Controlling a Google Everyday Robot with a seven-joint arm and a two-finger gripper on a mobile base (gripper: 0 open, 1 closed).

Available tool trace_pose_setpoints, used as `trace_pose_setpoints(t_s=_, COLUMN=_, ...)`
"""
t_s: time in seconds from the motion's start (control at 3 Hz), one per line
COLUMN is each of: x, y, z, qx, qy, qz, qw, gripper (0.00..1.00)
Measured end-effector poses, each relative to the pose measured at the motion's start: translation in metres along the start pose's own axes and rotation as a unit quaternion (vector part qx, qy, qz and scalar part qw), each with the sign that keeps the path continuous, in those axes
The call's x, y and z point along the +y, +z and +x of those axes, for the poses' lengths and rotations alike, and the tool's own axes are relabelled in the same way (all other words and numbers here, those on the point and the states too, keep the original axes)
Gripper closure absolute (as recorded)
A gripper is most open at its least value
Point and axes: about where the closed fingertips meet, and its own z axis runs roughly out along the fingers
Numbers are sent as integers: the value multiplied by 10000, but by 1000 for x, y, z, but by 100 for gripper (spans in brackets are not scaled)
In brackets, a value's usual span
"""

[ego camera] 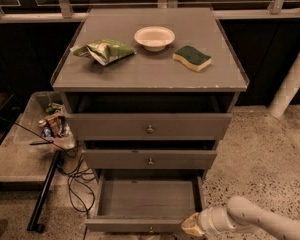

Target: Close bottom drawer

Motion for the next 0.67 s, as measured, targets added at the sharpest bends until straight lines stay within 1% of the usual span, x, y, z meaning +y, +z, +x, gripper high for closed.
trace_pose_setpoints(t_s=0.33, x=2, y=36, z=34, qx=174, qy=311, qz=-231, qw=9991, gripper=100)
trace_pose_setpoints(t_s=0.67, x=5, y=60, z=57, qx=251, qy=462, qz=-359, qw=9980, gripper=100)
